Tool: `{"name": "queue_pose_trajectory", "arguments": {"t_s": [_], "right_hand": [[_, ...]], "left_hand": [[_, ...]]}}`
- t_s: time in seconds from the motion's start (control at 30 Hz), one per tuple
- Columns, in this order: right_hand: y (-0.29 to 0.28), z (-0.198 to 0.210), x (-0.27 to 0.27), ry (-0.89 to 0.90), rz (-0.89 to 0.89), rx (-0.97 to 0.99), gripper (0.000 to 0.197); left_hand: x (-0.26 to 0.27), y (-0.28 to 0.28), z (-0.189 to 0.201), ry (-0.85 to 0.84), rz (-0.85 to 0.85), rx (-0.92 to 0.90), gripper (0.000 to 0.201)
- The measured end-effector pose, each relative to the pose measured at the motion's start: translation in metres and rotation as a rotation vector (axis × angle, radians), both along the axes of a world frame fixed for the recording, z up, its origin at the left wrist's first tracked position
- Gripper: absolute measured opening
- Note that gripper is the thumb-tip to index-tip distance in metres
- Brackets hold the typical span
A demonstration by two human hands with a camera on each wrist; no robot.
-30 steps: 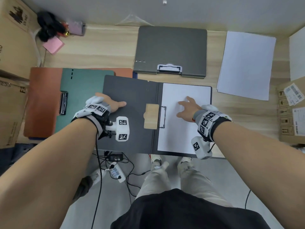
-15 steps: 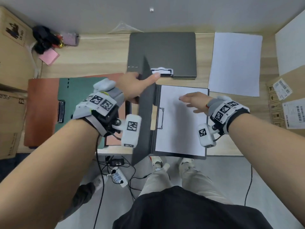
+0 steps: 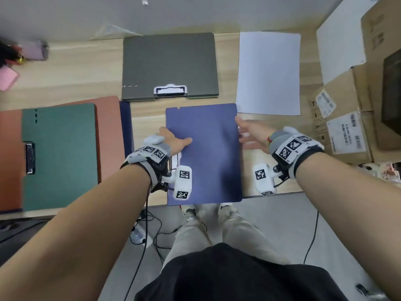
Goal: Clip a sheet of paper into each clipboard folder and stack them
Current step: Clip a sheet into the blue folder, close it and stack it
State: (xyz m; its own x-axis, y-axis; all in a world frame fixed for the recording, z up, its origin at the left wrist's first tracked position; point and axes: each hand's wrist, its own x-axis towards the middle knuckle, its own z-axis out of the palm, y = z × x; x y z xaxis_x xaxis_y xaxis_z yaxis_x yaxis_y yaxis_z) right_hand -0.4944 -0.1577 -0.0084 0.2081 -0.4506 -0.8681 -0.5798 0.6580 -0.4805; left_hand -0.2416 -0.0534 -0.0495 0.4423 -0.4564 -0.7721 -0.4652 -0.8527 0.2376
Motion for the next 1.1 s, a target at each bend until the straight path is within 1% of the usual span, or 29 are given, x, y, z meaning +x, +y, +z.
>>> {"name": "queue_pose_trajectory", "arguments": {"t_s": [0.07, 0.13, 0.17, 0.2, 0.27, 0.3, 0.37, 0.43, 0.47, 0.53, 0.57, 0.63, 0.7, 0.73, 0.8, 0.83, 0.87, 0.93, 1.0, 1.03, 1.07, 1.1], "right_hand": [[0.007, -0.014, -0.005, 0.044, 0.048, 0.019, 0.066], [0.011, -0.023, -0.008, 0.091, 0.109, 0.011, 0.068], [0.011, -0.025, -0.01, 0.116, 0.148, -0.006, 0.066], [0.012, -0.027, -0.011, 0.128, 0.181, -0.017, 0.063], [0.01, -0.028, -0.014, 0.129, 0.214, -0.018, 0.059], [0.008, -0.026, -0.016, 0.117, 0.224, -0.013, 0.058], [0.002, -0.024, -0.022, 0.09, 0.226, 0.009, 0.057], [0.0, -0.022, -0.025, 0.083, 0.253, 0.05, 0.053], [-0.002, -0.019, -0.026, 0.067, 0.271, 0.072, 0.048], [-0.009, -0.008, -0.022, 0.042, 0.314, 0.096, 0.031], [-0.012, 0.001, -0.017, 0.027, 0.325, 0.095, 0.029], [-0.021, 0.013, -0.005, -0.006, 0.313, 0.07, 0.034], [-0.031, 0.021, 0.001, -0.028, 0.244, 0.059, 0.042], [-0.037, 0.024, 0.004, -0.046, 0.192, 0.05, 0.044], [-0.049, 0.031, 0.012, -0.131, 0.032, 0.038, 0.041], [-0.057, 0.035, 0.02, -0.177, -0.038, 0.041, 0.038], [-0.063, 0.039, 0.03, -0.221, -0.087, 0.043, 0.035], [-0.072, 0.044, 0.049, -0.256, -0.11, 0.037, 0.029], [-0.076, 0.047, 0.065, -0.234, -0.128, 0.011, 0.028], [-0.08, 0.046, 0.074, -0.197, -0.144, -0.01, 0.029], [-0.084, 0.043, 0.083, -0.169, -0.162, -0.031, 0.03], [-0.088, 0.041, 0.088, -0.141, -0.167, -0.05, 0.031]], "left_hand": [[-0.004, -0.004, 0.001, -0.009, 0.048, -0.002, 0.128], [-0.01, -0.008, 0.003, 0.013, 0.138, 0.001, 0.124], [-0.012, -0.01, 0.006, 0.045, 0.189, 0.004, 0.117], [-0.012, -0.009, 0.008, 0.107, 0.244, -0.018, 0.101], [-0.012, -0.006, 0.015, 0.213, 0.356, -0.116, 0.058], [-0.013, -0.006, 0.018, 0.238, 0.401, -0.154, 0.046], [-0.014, -0.009, 0.035, 0.29, 0.449, -0.218, 0.037], [-0.015, -0.014, 0.056, 0.34, 0.408, -0.295, 0.031], [-0.013, -0.018, 0.067, 0.349, 0.372, -0.338, 0.031], [-0.004, -0.027, 0.091, 0.317, 0.329, -0.435, 0.037], [0.003, -0.03, 0.103, 0.288, 0.34, -0.503, 0.04], [0.024, -0.032, 0.125, 0.202, 0.432, -0.666, 0.048], [0.036, -0.038, 0.137, 0.157, 0.551, -0.769, 0.064], [0.042, -0.04, 0.141, 0.146, 0.606, -0.781, 0.075], [0.054, -0.043, 0.138, 0.115, 0.724, -0.792, 0.092], [0.063, -0.045, 0.135, 0.106, 0.779, -0.799, 0.094], [0.072, -0.046, 0.129, 0.104, 0.822, -0.785, 0.093], [0.081, -0.05, 0.115, 0.152, 0.869, -0.758, 0.089], [0.087, -0.055, 0.096, 0.185, 0.888, -0.687, 0.082], [0.093, -0.06, 0.088, 0.201, 0.902, -0.648, 0.075], [0.1, -0.064, 0.079, 0.226, 0.897, -0.596, 0.062], [0.104, -0.066, 0.073, 0.244, 0.866, -0.549, 0.042]]}}
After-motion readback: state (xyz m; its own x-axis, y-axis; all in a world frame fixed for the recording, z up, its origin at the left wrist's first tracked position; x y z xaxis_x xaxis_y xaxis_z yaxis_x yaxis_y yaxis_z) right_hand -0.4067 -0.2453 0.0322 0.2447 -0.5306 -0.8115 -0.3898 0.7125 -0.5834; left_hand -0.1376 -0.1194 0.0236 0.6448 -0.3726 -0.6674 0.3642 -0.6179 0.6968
